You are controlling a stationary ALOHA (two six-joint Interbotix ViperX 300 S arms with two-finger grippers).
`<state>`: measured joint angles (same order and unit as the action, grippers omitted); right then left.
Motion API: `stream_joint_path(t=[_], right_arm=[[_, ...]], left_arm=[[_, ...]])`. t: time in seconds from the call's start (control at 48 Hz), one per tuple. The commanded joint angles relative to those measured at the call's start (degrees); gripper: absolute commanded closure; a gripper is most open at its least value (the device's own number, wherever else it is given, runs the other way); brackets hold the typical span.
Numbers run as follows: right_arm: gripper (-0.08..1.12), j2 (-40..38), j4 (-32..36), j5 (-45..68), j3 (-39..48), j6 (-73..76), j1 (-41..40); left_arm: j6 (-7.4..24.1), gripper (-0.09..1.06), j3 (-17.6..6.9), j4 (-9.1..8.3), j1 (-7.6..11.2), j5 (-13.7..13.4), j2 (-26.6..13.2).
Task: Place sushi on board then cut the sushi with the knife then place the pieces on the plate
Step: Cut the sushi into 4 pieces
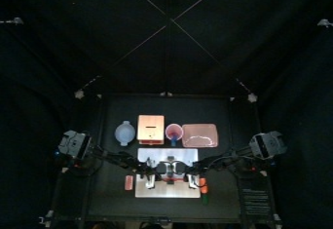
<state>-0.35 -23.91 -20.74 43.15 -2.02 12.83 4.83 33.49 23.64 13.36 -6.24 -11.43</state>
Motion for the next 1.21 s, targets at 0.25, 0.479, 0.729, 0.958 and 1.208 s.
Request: stream_joint_path(t=[0.25,0.479,0.729,0.958,1.208], right_arm=[[0.66,-10.55,2.55,-6.15,-1.14,-0.09,-2.81],[0.66,-16.96,3.25,-9.58,0.09,-0.09,-5.01],[0.66,-25.49,2.20,-11.78,6.06,0.79,-7.56],[0.66,-36.47,3.78,-15.38,13.18,7.73,-8.44],[0.65,-46.32,6.94,-21.88,18.90,16.26,-8.79]], left_arm=[[0.18,0.48,-0.70,-2.99,-1.23,-0.35,7.56],[0.18,0.32,0.09,-7.21,-2.29,0.09,11.07],[0.18,0.18,1.85,-9.49,-4.22,0.70,12.74],[0.18,0.18,4.22,-9.93,-4.75,8.09,13.36],[0.26,0.18,8.61,-9.58,-6.24,23.03,13.54]])
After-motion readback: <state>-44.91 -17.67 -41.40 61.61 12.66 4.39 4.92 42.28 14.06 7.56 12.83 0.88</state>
